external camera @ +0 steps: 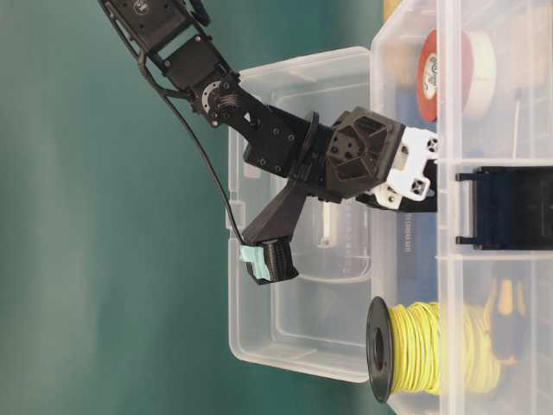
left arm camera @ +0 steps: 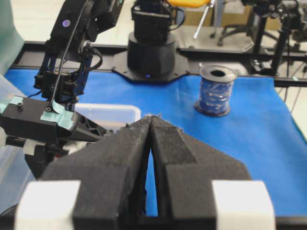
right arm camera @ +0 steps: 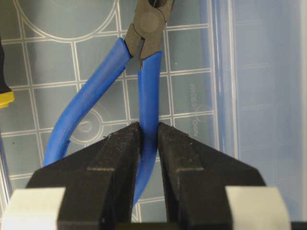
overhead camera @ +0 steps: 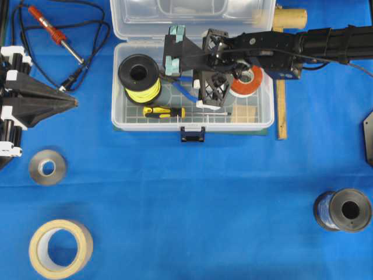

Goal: Pick the nipper from the toolbox among several items.
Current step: 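Lift the blue pliers out of the toolbox with the right gripper, then lower the pliers onto the blue table in front of the toolbox and release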

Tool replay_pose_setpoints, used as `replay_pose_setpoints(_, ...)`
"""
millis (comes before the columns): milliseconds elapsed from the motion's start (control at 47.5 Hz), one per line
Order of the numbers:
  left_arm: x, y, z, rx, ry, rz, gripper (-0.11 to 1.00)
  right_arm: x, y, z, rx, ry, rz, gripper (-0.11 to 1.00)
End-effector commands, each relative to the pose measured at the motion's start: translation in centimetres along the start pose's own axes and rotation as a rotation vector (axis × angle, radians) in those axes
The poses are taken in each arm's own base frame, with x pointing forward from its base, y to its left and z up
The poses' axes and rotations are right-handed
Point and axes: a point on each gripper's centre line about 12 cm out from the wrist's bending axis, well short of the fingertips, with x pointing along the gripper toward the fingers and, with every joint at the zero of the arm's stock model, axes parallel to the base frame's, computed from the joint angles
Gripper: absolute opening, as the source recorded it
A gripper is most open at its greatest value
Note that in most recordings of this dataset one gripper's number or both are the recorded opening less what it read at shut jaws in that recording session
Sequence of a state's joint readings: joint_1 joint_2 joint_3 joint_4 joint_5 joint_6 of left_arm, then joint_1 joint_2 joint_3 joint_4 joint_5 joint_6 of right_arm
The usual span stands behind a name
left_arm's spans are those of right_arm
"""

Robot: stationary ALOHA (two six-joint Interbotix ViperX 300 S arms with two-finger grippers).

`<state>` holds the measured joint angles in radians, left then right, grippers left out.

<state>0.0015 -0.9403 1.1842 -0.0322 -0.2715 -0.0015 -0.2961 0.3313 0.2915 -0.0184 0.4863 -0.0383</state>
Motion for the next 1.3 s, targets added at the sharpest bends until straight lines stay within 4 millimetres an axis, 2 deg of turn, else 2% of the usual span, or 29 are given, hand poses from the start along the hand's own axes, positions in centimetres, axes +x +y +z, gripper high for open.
replay_pose_setpoints(0, 0.2, 0.0, 0.5, -0.006, -0.011, 0.001, 0.00, -1.9, 0.1, 1.2, -0.004, -0.055, 0.000, 0.13)
replay_pose_setpoints(168, 0.2, 0.0, 0.5, -0.005, -0.011, 0.001, 0.00, -7.0, 0.0, 2.7, 0.014, -0.161, -0.004, 0.13)
replay_pose_setpoints(379, 0.2, 0.0, 0.5, -0.006, -0.012, 0.001, 0.00, -13.7, 0.2, 2.8, 0.024, -0.284, -0.005, 0.13)
replay_pose_setpoints(421, 0.2, 0.0, 0.5, -0.006, -0.012, 0.001, 0.00, -15.2, 0.7, 2.6, 0.026, -0.312, 0.004, 0.13)
replay_pose_setpoints(526, 0.2, 0.0, 0.5, -0.006, -0.012, 0.001, 0.00, -17.4, 2.6, 2.0, 0.004, -0.360, 0.036, 0.13)
replay_pose_setpoints(610, 0.2, 0.0, 0.4, -0.004, -0.011, 0.003, 0.00, -18.1, 4.8, 1.3, -0.031, -0.388, 0.075, 0.13)
replay_pose_setpoints(758, 0.2, 0.4, 0.3, -0.004, -0.008, 0.021, 0.00, -18.4, 10.0, 0.3, -0.105, -0.414, 0.170, 0.13)
replay_pose_setpoints(905, 0.2, 0.7, 0.2, -0.003, -0.006, 0.035, 0.00, -17.7, 14.7, -0.6, -0.164, -0.407, 0.252, 0.13)
replay_pose_setpoints(989, 0.1, 0.8, 0.1, -0.005, -0.003, 0.038, 0.00, -15.9, 16.6, -1.2, -0.171, -0.371, 0.278, 0.13)
replay_pose_setpoints(1284, 0.1, 0.7, 0.0, -0.006, -0.001, 0.037, 0.00, -8.5, 19.5, -3.1, -0.119, -0.255, 0.297, 0.13)
